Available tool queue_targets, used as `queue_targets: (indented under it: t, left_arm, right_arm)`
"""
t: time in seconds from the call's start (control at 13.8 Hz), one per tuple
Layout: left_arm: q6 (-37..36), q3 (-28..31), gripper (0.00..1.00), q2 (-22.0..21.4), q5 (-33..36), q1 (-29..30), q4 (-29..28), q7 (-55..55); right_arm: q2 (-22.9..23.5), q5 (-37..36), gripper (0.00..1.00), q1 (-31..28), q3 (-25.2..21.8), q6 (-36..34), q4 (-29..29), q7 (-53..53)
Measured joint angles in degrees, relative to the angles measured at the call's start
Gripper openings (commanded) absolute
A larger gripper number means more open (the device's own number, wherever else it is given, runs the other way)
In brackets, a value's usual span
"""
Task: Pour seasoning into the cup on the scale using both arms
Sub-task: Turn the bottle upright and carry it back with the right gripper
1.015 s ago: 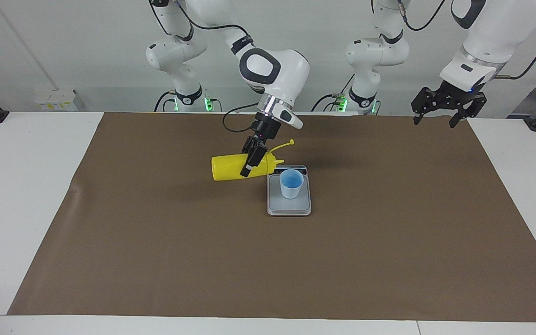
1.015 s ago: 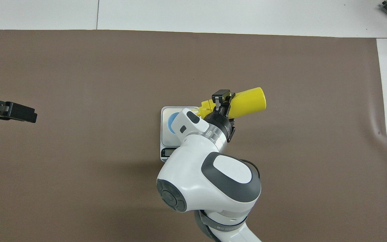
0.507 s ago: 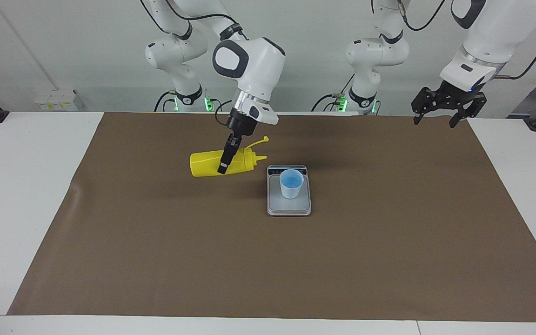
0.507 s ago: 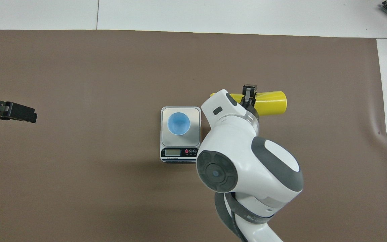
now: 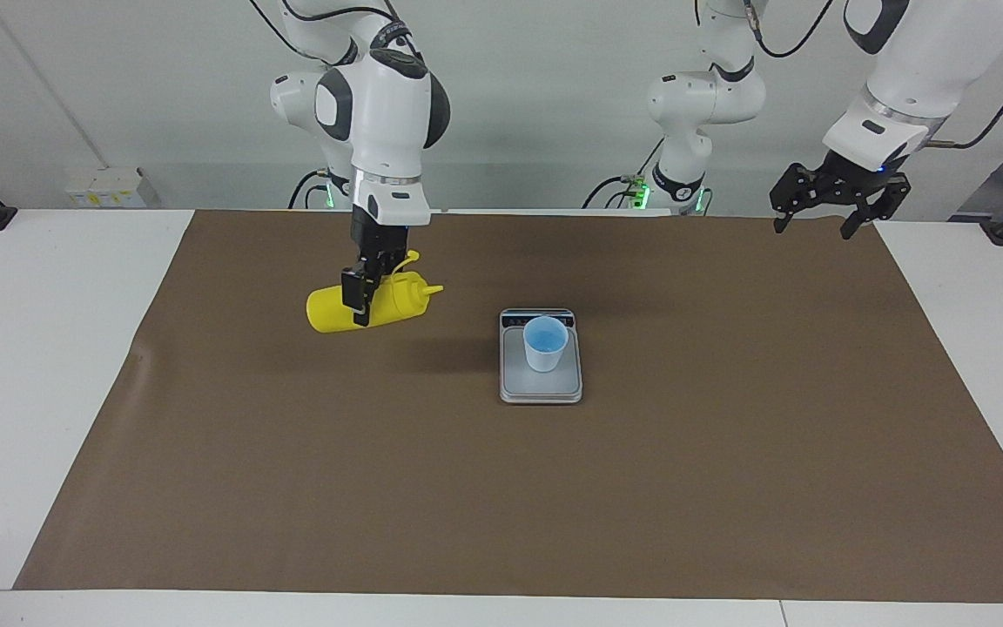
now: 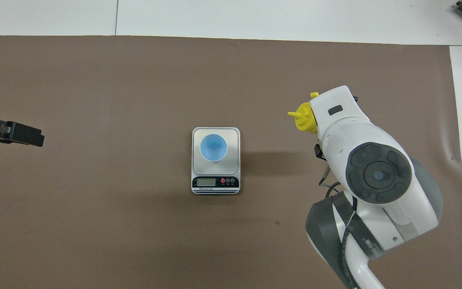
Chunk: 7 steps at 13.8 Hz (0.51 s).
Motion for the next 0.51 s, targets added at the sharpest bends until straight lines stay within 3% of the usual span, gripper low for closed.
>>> queue_targets:
  t: [0.51]
  left_arm:
    - [0.00, 0.00, 1.00, 0.00, 0.00, 0.00, 0.00, 0.00]
  right_arm:
    - [-1.83, 28.19, 0.00, -13.83, -0.34, 1.16, -0.94, -25.72]
